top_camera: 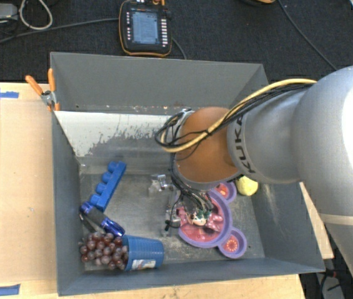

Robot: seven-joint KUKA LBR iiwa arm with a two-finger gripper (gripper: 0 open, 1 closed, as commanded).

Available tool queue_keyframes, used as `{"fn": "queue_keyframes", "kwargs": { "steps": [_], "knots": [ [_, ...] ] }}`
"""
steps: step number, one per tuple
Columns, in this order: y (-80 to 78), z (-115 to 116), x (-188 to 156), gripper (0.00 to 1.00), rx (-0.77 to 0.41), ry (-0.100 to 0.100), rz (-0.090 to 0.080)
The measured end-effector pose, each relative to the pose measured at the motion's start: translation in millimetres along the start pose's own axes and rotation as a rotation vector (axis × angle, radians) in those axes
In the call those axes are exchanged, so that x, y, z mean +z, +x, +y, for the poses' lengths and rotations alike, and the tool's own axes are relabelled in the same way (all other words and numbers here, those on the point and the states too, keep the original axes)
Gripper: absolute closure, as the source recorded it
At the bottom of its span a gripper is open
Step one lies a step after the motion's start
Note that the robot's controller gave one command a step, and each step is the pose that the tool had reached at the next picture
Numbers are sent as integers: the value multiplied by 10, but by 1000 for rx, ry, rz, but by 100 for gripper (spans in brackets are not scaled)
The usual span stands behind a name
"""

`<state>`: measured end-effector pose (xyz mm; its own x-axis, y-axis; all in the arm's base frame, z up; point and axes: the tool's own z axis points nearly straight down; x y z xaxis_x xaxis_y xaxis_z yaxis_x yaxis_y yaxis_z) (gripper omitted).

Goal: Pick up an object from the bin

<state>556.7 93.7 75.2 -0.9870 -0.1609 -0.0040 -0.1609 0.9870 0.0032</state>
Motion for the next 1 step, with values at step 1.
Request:
{"fn": "queue_keyframes", "kwargs": {
  "steps": [1],
  "knots": [
    [219, -267, -948, 0, -42, -1, 6]
  ]
}}
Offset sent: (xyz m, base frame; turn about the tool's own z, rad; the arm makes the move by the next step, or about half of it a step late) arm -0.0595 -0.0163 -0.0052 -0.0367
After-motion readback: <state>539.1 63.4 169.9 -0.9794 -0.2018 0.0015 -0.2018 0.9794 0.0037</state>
